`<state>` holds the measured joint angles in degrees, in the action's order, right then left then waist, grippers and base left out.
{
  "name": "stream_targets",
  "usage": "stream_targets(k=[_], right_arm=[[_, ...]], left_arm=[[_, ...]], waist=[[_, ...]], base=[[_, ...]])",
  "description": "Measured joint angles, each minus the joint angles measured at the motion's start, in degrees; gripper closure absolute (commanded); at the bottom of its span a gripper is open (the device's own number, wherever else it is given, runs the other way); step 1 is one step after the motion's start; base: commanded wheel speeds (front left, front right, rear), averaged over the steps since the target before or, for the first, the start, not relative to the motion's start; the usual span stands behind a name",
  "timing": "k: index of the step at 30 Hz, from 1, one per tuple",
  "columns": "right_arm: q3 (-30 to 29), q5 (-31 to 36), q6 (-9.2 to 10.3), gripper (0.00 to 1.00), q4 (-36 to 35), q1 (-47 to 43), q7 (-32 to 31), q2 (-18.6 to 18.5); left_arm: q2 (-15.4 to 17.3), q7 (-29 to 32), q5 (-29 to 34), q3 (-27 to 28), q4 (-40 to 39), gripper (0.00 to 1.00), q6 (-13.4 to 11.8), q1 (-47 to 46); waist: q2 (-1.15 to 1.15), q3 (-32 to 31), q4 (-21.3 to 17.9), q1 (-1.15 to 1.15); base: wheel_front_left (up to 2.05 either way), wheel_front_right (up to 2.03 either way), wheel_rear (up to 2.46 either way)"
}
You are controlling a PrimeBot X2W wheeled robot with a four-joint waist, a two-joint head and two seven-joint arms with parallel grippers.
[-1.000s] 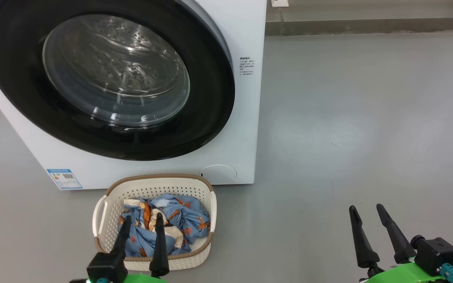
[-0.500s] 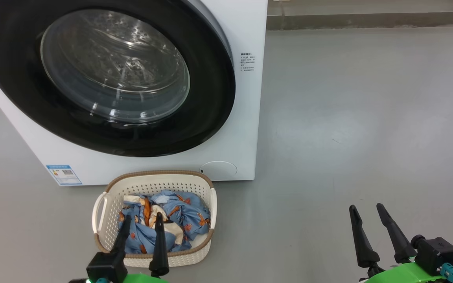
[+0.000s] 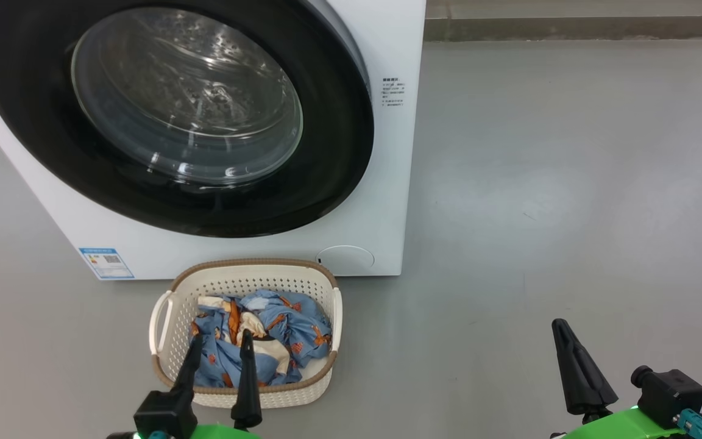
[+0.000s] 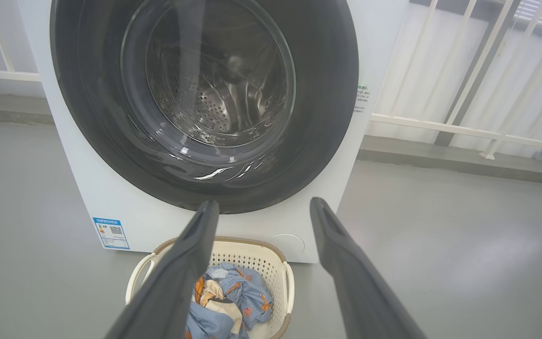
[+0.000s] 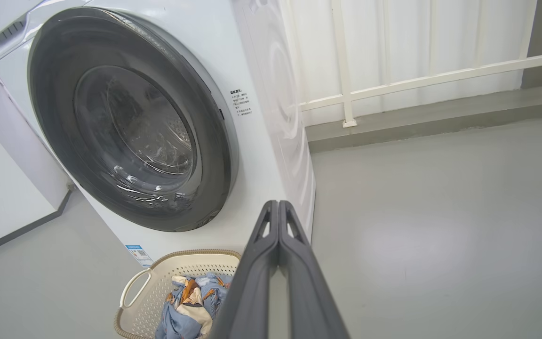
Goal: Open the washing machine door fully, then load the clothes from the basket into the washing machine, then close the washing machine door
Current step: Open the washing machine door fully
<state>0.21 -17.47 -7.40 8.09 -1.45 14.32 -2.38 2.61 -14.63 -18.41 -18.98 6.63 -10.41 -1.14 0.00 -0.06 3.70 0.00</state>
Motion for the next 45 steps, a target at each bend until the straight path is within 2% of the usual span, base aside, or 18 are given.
stream_targets(k=[6, 12, 21, 30, 45], right_arm=[[1.37, -11.61, 0.0, 1.0, 2.36, 0.28, 0.0, 0.0], [1.66, -27.1, 0.01, 1.0, 4.71, 4.21, -0.18, -0.02], [-0.54, -43.99, 0.01, 1.0, 4.83, 13.23, -9.12, -0.81], [-1.19, -51.44, 0.01, 1.0, 5.8, 21.81, -17.2, -5.87], [1.09, -52.89, 0.01, 1.0, 9.65, 36.41, -23.43, -10.9]], left_arm=[[0.0, 0.0, -0.15, 0.22, 0.0, 0.0, 0.01, -0.02], [0.0, 0.0, -0.23, 0.4, -0.14, 0.0, 0.08, -0.69], [-0.01, 0.0, -0.23, 0.32, -0.59, 0.0, 0.18, -3.04], [-0.04, 0.0, -1.0, -0.89, -1.38, 0.0, 0.16, -5.85], [-0.22, -0.01, -2.81, -2.59, -2.74, 0.0, -0.29, -9.88]], waist=[[0.0, 0.47, 0.82, 0.0], [0.0, 2.08, 1.82, 0.0], [0.0, 5.99, 3.61, 0.0], [0.0, 10.07, 5.81, 0.0], [0.0, 16.87, 9.48, 0.0]], base=[[0.0, 0.0, 0.0], [0.0, 0.0, 0.0], [0.0, 0.0, 0.0], [0.0, 0.0, 0.0], [0.0, 0.0, 0.0]])
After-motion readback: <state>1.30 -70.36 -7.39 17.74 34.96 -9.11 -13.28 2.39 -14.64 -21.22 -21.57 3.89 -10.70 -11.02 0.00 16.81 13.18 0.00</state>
